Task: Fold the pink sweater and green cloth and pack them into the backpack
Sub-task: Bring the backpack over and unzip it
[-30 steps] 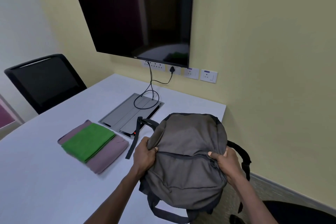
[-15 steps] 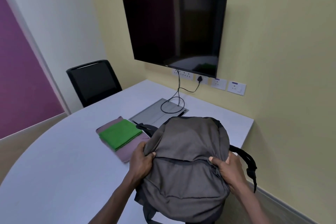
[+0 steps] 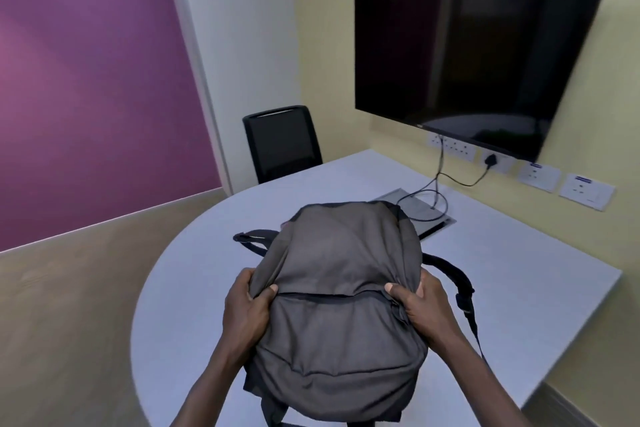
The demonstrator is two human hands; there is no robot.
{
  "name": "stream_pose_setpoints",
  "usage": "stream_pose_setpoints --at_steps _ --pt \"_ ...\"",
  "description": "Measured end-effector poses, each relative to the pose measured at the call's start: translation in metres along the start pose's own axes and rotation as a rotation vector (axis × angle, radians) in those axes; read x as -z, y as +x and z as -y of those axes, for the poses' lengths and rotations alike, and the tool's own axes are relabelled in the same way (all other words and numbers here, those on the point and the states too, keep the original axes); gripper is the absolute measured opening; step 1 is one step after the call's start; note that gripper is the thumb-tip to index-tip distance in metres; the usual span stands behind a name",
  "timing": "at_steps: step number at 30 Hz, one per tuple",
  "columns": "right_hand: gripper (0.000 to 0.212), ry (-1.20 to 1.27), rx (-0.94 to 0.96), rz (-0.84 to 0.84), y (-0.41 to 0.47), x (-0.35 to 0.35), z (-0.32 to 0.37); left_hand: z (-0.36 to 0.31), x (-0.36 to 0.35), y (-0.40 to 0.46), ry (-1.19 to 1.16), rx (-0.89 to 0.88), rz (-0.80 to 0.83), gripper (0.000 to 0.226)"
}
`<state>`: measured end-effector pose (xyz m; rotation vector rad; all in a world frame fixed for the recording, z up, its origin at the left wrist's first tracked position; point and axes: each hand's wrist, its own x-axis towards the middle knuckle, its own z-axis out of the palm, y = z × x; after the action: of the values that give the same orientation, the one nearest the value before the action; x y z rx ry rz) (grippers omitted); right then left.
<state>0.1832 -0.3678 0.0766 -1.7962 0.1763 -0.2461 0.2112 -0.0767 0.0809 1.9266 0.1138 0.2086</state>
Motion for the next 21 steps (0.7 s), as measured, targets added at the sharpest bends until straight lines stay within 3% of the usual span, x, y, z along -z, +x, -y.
stream_pose_setpoints --at_steps 12,21 --pt "0.036 -0.110 -0.018 0.188 0.070 -0.240 0.007 0.130 0.157 0.101 -0.121 0.108 -0.156 0.017" --pt "0.038 -0.291 -0.128 0.349 0.111 -0.326 -0.030 0.204 0.183 0.133 -0.115 0.267 -0.201 0.019"
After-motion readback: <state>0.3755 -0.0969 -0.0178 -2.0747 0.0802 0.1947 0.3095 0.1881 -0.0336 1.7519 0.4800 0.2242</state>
